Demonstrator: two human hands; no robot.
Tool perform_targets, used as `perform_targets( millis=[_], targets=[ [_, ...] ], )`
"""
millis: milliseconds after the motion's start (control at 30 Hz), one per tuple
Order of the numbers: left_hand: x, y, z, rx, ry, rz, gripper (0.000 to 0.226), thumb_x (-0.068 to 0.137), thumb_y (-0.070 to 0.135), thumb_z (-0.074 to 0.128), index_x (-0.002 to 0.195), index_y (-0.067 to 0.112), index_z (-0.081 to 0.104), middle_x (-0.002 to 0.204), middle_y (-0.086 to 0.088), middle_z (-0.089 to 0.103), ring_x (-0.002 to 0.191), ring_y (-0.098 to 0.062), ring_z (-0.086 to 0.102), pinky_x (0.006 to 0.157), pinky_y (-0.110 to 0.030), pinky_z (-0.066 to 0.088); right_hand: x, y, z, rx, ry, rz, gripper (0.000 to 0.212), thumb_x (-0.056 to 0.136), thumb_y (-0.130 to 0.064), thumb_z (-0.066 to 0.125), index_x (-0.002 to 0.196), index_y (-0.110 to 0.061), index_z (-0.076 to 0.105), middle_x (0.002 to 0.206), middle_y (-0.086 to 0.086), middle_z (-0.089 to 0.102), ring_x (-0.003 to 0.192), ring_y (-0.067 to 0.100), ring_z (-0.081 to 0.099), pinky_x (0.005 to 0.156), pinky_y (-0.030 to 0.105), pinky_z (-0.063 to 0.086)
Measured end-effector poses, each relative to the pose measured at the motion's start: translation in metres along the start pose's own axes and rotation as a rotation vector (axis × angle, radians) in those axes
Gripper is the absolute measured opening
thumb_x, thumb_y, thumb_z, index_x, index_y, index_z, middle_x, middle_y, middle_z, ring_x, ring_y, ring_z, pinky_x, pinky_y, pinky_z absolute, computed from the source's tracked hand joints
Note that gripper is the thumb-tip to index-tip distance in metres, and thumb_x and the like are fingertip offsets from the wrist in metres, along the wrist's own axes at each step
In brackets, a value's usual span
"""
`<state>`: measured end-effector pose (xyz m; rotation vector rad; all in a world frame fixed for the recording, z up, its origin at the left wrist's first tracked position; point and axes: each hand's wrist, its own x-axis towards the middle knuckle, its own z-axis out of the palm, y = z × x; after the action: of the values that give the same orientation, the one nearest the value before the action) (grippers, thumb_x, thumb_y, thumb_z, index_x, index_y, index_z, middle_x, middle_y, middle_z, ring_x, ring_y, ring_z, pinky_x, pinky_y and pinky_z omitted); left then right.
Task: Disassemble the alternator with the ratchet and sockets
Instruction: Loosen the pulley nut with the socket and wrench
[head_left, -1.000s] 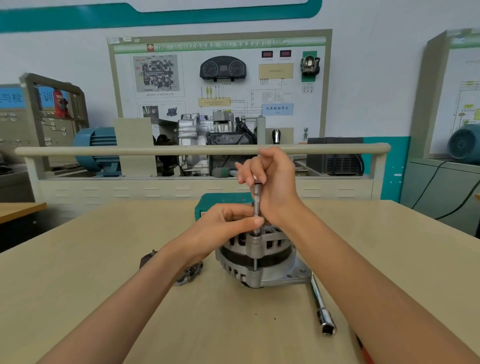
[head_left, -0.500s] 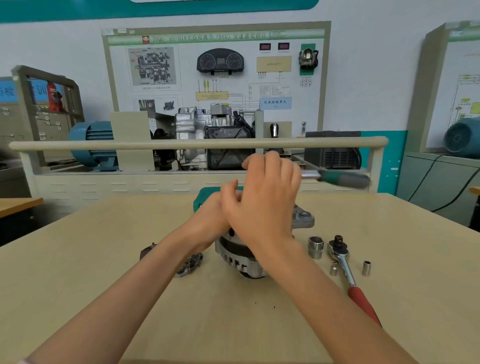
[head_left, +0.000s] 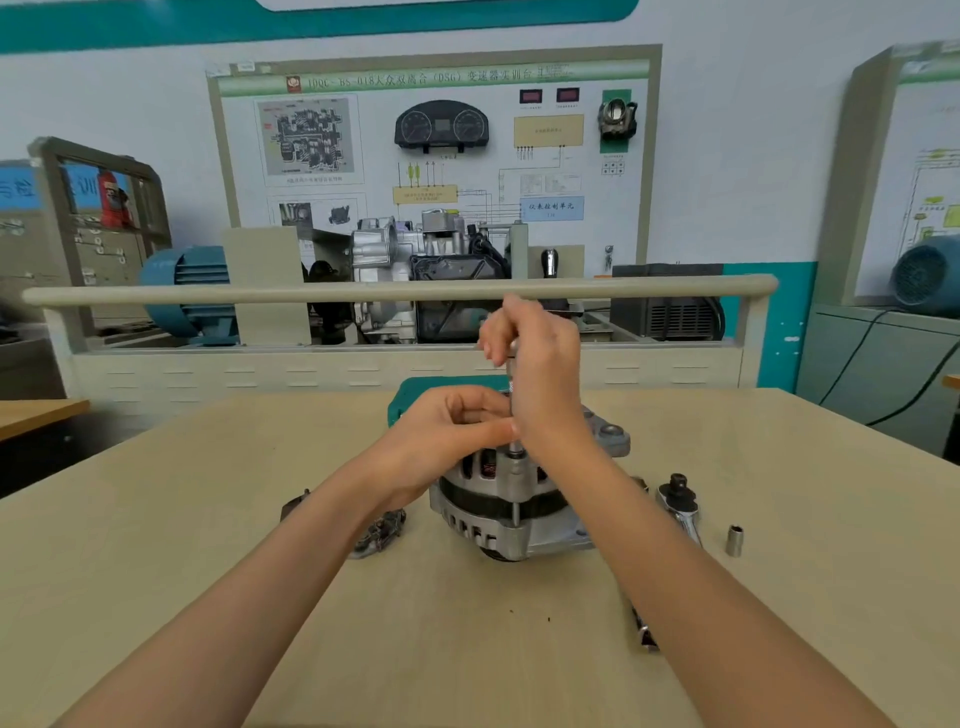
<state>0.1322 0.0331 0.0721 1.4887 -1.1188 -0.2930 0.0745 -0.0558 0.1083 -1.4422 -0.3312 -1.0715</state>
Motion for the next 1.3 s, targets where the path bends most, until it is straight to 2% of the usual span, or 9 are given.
perform_targets(
  millis=[133, 233, 333, 467, 600, 733, 933, 1167, 1300],
  targets=[
    [0.000, 0.001, -0.001, 0.093, 0.042, 0.011, 0.014, 0.087, -0.005, 0.056, 0.089, 0.002, 0.067, 0.081, -0.011, 0.071, 0.076, -0.011, 0.066, 0.065, -0.024, 0.053, -0.024, 0.012, 0.000, -0.923, 0.204, -0.457, 0.017, 0.079, -0.021, 0.046, 0.072, -0.009, 0.057, 0.074, 0.001, 0.052, 0.078, 0.018, 0.047, 0.085, 0.029, 0.031],
    [0.001, 0.001, -0.002, 0.103, 0.075, 0.024, 0.020, 0.089, -0.001, 0.054, 0.085, 0.014, 0.066, 0.083, -0.016, 0.068, 0.078, -0.018, 0.063, 0.070, -0.034, 0.054, -0.029, 0.011, 0.006, -1.064, 0.252, -0.459, 0.017, 0.074, -0.020, 0.048, 0.081, -0.011, 0.059, 0.080, 0.001, 0.054, 0.082, 0.020, 0.048, 0.092, 0.028, 0.027],
    [0.001, -0.002, -0.002, 0.085, 0.072, 0.024, 0.022, 0.085, -0.003, 0.060, 0.087, 0.017, 0.069, 0.085, -0.011, 0.072, 0.082, -0.015, 0.067, 0.074, -0.028, 0.056, -0.017, 0.005, 0.006, -0.972, 0.146, -0.388, 0.020, 0.077, -0.024, 0.043, 0.065, -0.013, 0.055, 0.067, -0.001, 0.051, 0.072, 0.018, 0.046, 0.082, 0.030, 0.031],
    [0.000, -0.003, -0.002, 0.004, -0.046, 0.011, 0.018, 0.081, 0.016, 0.068, 0.098, 0.016, 0.071, 0.098, -0.002, 0.074, 0.098, -0.014, 0.068, 0.084, -0.019, 0.051, 0.018, -0.005, -0.004, -0.020, -0.131, 0.141, 0.056, 0.090, -0.026, 0.036, 0.036, -0.015, 0.038, 0.040, 0.000, 0.039, 0.047, 0.015, 0.041, 0.060, 0.020, 0.043],
    [-0.001, -0.002, -0.004, -0.031, -0.055, 0.013, 0.026, 0.076, 0.025, 0.067, 0.099, 0.015, 0.070, 0.101, -0.003, 0.073, 0.100, -0.015, 0.067, 0.089, -0.022, 0.049, 0.033, 0.004, -0.012, 0.590, -0.228, 0.499, 0.065, 0.093, -0.034, 0.029, 0.031, -0.015, 0.033, 0.035, 0.003, 0.033, 0.042, 0.019, 0.037, 0.068, 0.028, 0.048],
    [0.000, -0.002, -0.003, -0.014, -0.052, 0.016, 0.028, 0.077, 0.026, 0.069, 0.102, 0.015, 0.070, 0.104, -0.001, 0.073, 0.102, -0.015, 0.066, 0.090, -0.022, 0.049, 0.019, -0.003, -0.008, 0.429, -0.105, 0.283, 0.058, 0.092, -0.023, 0.031, 0.034, -0.017, 0.036, 0.038, 0.000, 0.036, 0.048, 0.018, 0.039, 0.078, 0.029, 0.046],
    [-0.006, 0.001, -0.001, -0.005, -0.114, 0.059, 0.019, 0.084, 0.018, 0.064, 0.088, 0.032, 0.076, 0.088, 0.011, 0.074, 0.084, -0.001, 0.067, 0.073, -0.012, 0.049, -0.031, 0.006, -0.011, -0.459, 0.205, -0.686, 0.032, 0.080, -0.013, 0.035, 0.050, -0.009, 0.045, 0.054, 0.003, 0.043, 0.058, 0.025, 0.044, 0.066, 0.037, 0.036],
    [-0.001, -0.004, -0.001, 0.005, -0.031, 0.048, 0.023, 0.074, 0.031, 0.070, 0.095, 0.023, 0.072, 0.098, 0.000, 0.074, 0.097, -0.013, 0.067, 0.085, -0.020, 0.050, 0.001, -0.004, -0.016, -0.042, 0.044, -0.070, 0.033, 0.074, -0.020, 0.038, 0.042, -0.013, 0.040, 0.045, -0.005, 0.040, 0.053, 0.011, 0.040, 0.061, 0.023, 0.037],
    [0.000, -0.004, 0.000, -0.004, -0.003, 0.043, 0.020, 0.069, 0.030, 0.071, 0.087, 0.022, 0.070, 0.090, 0.000, 0.073, 0.087, -0.013, 0.067, 0.081, -0.021, 0.052, 0.006, -0.002, -0.018, 0.128, 0.063, 0.010, 0.034, 0.074, -0.019, 0.037, 0.041, -0.013, 0.037, 0.044, -0.002, 0.040, 0.052, 0.013, 0.041, 0.061, 0.024, 0.039]
  ],
)
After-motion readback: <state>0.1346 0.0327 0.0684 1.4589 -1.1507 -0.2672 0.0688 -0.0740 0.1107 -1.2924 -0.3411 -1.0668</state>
